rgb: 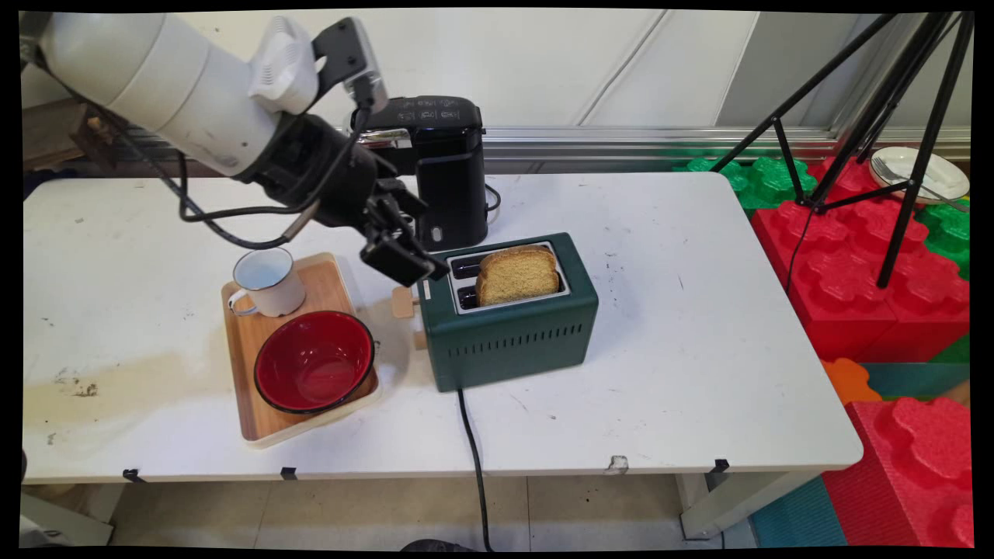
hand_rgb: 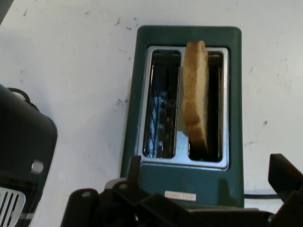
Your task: Press the toaster switch
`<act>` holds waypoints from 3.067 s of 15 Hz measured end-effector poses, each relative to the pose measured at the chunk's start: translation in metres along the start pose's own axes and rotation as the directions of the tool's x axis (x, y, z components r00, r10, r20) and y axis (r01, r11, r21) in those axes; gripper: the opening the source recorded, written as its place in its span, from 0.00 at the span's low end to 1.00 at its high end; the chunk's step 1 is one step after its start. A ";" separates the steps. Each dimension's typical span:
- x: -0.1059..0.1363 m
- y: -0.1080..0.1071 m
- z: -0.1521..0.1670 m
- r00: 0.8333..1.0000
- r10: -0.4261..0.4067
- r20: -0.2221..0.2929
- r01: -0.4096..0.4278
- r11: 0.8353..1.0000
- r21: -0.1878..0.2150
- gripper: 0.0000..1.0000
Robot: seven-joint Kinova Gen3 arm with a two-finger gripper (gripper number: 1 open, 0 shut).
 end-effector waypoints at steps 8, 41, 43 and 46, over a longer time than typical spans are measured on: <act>-0.023 -0.004 -0.005 1.000 0.006 -0.006 -0.006 1.000 -0.018 1.00; -0.085 -0.013 0.039 1.000 0.009 0.021 -0.009 1.000 0.000 0.00; -0.087 -0.013 0.042 1.000 0.007 0.020 -0.007 1.000 -0.004 0.00; -0.090 -0.015 0.049 1.000 0.005 0.016 -0.004 1.000 -0.011 0.00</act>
